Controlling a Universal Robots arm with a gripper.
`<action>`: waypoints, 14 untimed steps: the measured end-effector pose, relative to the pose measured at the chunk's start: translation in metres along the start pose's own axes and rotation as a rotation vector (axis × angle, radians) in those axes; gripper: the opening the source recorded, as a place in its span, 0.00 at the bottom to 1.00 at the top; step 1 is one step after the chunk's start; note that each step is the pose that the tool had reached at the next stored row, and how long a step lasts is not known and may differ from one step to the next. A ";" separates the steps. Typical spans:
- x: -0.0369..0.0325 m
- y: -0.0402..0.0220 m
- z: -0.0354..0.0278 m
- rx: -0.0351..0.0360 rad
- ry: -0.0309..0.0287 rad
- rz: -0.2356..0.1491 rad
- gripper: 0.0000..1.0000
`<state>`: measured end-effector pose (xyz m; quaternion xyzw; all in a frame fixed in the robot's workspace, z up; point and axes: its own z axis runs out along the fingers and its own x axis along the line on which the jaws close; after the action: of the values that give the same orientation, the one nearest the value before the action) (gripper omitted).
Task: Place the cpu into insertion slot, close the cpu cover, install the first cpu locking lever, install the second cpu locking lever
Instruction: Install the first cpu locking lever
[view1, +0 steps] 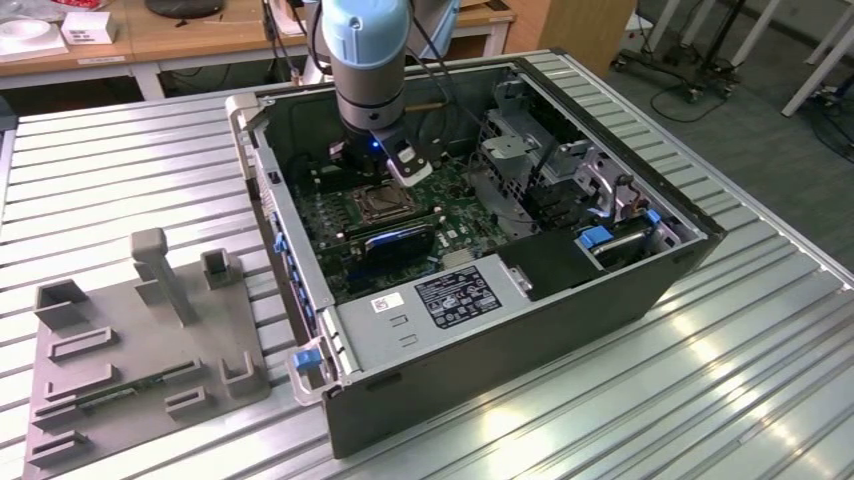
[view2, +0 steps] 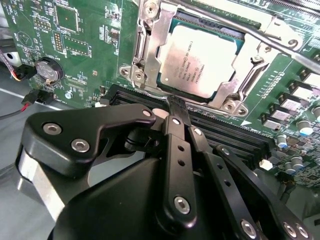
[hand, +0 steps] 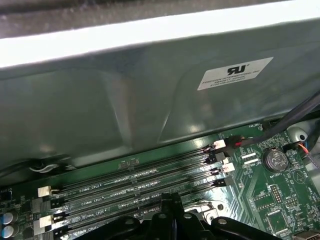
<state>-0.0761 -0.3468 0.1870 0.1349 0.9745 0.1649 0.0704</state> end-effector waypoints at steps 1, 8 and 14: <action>0.0000 -0.0001 0.0001 -0.0001 0.0000 0.000 0.11; 0.0002 -0.0005 0.0020 -0.0007 -0.0003 0.000 0.11; 0.0002 -0.0008 0.0022 -0.0002 -0.0001 0.000 0.11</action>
<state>-0.0761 -0.3468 0.1847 0.1349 0.9745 0.1650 0.0705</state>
